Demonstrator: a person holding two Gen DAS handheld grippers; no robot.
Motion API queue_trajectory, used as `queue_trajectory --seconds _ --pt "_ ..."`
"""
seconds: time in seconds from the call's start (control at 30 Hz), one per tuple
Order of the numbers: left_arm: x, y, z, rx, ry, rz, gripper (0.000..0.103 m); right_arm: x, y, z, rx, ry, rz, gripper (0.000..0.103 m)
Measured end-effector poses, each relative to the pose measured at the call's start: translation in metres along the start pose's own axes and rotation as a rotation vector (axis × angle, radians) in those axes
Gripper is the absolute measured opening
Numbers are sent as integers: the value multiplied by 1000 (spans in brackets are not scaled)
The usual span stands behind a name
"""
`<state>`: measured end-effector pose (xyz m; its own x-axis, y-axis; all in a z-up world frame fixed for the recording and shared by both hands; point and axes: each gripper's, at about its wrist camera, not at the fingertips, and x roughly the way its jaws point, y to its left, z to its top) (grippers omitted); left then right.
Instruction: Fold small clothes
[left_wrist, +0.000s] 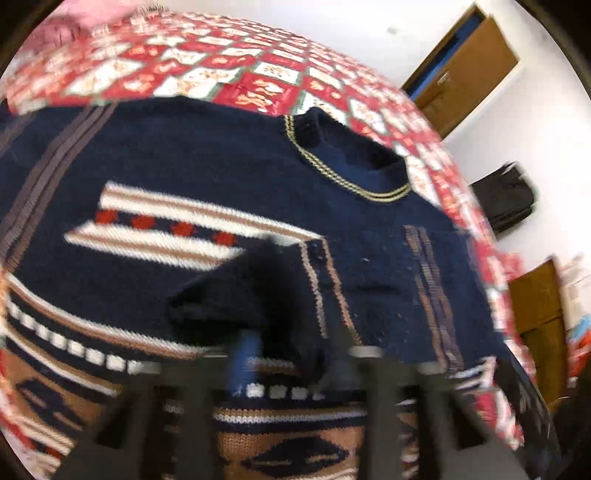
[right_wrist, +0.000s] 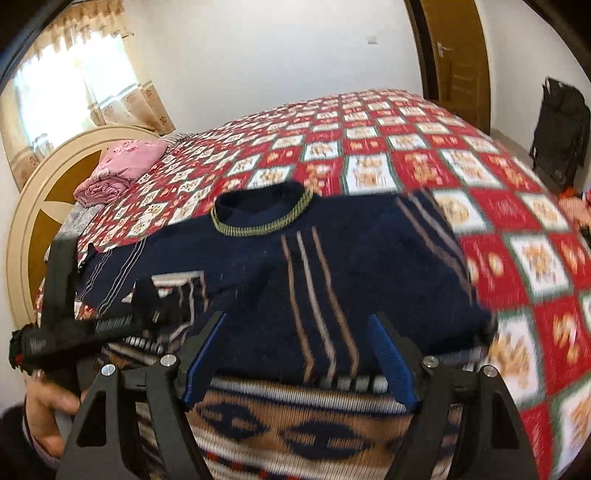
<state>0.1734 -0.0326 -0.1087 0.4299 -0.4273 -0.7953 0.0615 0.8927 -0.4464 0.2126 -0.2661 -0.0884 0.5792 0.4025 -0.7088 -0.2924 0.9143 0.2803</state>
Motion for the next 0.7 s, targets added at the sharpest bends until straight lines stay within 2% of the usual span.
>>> queue_trajectory --seconds 0.03,0.1,0.17,0.27,0.3,0.33,0.37,0.43,0.47,0.5,0.53,0.57,0.6,0.63,0.7 --pt "-2 12 -1 -46 -5 -39 17 6 3 9 -30 6 9 78" --pt "-4 18 -5 -62 -31 -58 16 29 14 25 -104 54 56 78" --pt "-8 18 -10 -15 -55 -35 16 56 27 33 -194 121 85 78" --pt "-11 16 -9 34 -64 -16 17 96 51 35 -340 183 82 78" --pt "-15 20 -10 36 -73 -11 20 104 56 35 -364 190 77 78" --pt "-17 22 -9 37 -82 -2 29 117 61 34 -399 199 62 78" --pt "-19 25 -7 35 -94 9 42 127 64 33 -422 212 53 78" --pt "-21 30 -3 27 -107 7 53 143 66 27 -454 263 78 77" --pt "-21 31 -1 23 -108 -1 54 143 67 27 -467 253 90 73" --pt "-20 32 1 24 -107 -7 54 140 68 27 -491 241 113 60" --pt "-18 31 2 31 -106 -13 51 138 68 27 -500 246 135 47" --pt "-16 31 3 44 -104 -14 43 136 66 29 -488 254 140 23" --pt "-13 30 4 56 -105 -12 32 134 64 30 -468 262 139 11" --pt "-11 30 5 68 -101 -25 9 133 63 30 -455 264 142 10" --pt "-9 29 8 72 -94 -63 8 129 62 29 -444 241 129 7"
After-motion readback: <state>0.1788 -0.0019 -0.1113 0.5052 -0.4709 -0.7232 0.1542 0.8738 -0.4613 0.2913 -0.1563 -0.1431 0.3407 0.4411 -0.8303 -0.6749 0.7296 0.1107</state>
